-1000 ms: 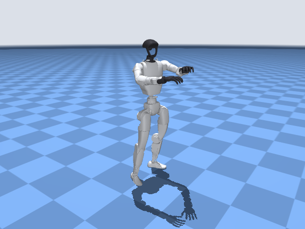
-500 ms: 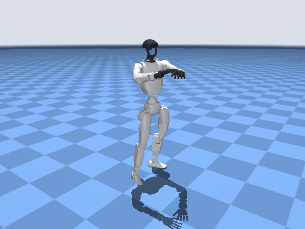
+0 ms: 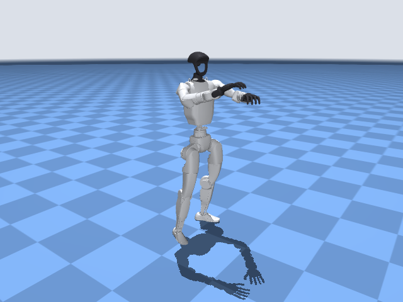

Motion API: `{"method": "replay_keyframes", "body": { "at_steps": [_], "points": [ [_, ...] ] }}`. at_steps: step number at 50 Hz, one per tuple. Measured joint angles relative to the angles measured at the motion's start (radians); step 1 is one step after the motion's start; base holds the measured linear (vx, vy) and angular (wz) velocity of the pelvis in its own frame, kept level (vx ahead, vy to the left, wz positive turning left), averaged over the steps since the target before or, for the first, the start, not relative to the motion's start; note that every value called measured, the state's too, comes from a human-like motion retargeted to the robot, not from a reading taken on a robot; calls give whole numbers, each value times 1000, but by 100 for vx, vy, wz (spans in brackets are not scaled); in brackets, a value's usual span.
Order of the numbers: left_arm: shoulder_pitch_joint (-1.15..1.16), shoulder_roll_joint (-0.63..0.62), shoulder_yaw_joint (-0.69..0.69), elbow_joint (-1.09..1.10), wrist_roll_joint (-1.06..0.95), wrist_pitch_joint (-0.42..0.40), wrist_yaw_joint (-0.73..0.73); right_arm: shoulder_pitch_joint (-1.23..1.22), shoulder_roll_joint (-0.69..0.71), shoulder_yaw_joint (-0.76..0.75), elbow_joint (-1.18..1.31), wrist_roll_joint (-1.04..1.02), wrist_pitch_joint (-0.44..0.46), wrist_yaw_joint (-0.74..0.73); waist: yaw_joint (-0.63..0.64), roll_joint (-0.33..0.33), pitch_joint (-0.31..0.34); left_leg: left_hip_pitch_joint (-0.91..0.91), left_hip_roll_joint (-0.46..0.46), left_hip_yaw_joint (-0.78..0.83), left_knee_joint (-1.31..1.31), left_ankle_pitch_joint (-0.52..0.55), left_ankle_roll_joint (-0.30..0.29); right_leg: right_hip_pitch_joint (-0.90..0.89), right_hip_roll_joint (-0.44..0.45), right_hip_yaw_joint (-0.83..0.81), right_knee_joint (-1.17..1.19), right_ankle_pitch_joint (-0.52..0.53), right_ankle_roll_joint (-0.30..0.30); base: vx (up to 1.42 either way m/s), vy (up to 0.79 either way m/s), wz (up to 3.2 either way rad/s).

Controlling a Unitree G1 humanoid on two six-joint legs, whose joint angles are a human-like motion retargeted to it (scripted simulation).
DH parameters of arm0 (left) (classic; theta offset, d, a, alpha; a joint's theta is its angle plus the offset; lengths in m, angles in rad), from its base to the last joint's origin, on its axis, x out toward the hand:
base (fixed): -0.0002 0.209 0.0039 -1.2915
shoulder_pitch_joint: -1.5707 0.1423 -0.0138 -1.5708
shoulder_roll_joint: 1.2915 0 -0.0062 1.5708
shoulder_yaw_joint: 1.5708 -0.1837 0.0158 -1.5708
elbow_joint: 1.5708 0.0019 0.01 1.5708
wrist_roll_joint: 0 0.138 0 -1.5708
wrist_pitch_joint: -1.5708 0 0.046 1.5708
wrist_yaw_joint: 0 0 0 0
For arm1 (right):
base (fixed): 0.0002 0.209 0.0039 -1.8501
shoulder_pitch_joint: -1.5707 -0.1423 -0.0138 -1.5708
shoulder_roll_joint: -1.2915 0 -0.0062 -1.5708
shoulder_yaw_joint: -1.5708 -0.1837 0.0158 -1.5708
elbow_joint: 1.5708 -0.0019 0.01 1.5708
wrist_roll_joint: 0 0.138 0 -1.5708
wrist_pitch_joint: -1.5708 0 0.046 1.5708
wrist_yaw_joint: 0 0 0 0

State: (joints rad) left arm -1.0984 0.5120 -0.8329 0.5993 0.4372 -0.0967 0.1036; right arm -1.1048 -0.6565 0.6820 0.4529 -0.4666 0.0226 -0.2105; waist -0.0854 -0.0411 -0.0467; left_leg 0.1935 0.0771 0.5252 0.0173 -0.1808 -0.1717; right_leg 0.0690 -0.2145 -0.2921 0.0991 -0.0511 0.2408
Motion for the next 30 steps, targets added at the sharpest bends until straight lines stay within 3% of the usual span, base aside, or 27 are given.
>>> {"method": "replay_keyframes", "body": {
  "at_steps": [15, 30],
  "points": [
    [-58, 82, 57, -62, 24, -2, 43, 122, 130, 15, 158, -28, -9, 58, 114, -43, 6, -12, -3, -34, 0, 1, 3, 8, -6, -33, 0, 4, 4, 0, 0, 0],
    [50, 84, 19, 48, 1, 1, -12, 52, 137, 17, 45, -1, -5, -5, 176, -75, 8, -27, -12, -57, -1, 2, 8, 11, -16, -54, -8, 11, 4, 0, 0, 0]
  ]
}}
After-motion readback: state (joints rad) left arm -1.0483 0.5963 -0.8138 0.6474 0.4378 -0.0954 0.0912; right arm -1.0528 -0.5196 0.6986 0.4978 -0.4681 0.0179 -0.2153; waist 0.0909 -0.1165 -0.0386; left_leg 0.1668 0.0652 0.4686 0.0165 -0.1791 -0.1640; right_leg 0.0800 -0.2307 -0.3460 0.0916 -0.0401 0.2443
